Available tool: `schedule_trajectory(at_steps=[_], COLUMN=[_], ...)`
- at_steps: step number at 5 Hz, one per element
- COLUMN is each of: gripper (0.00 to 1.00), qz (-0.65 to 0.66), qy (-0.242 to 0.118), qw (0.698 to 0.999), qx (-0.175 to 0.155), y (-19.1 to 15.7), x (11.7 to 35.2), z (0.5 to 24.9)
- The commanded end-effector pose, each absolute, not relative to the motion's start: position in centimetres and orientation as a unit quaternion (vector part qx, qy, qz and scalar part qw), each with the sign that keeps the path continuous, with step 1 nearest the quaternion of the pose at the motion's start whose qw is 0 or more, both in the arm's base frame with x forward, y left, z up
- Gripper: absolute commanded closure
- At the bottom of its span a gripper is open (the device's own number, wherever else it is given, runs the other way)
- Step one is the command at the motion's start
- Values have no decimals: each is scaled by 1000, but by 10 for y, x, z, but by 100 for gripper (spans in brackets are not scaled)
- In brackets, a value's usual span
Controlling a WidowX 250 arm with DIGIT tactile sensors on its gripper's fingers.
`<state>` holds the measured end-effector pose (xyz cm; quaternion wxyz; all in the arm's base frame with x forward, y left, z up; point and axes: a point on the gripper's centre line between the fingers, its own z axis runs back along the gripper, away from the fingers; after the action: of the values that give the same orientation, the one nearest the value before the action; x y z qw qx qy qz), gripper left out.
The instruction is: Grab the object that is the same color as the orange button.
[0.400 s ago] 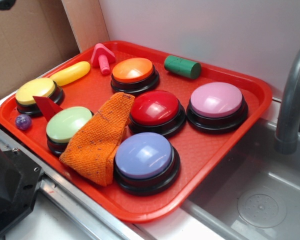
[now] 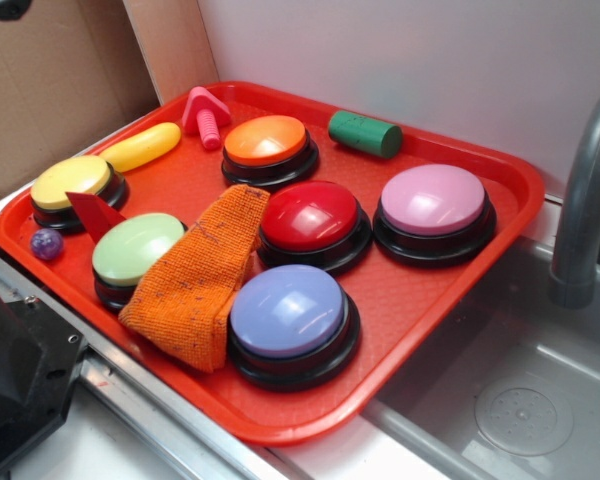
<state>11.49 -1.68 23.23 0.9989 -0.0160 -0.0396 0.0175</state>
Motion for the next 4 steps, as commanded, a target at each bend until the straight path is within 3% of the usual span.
schedule_trajectory(at_steps=[1,2,3,4], gripper=[0,0,0,0], qz=[-111,-190,-245,-304], qy=[-46,-50,-49,-57], qw=[993,980,968,951], qx=[14,1,6,-10], y=[-27,-27,-25,-34], x=[135,142,150,155], z=[197,160,130,108])
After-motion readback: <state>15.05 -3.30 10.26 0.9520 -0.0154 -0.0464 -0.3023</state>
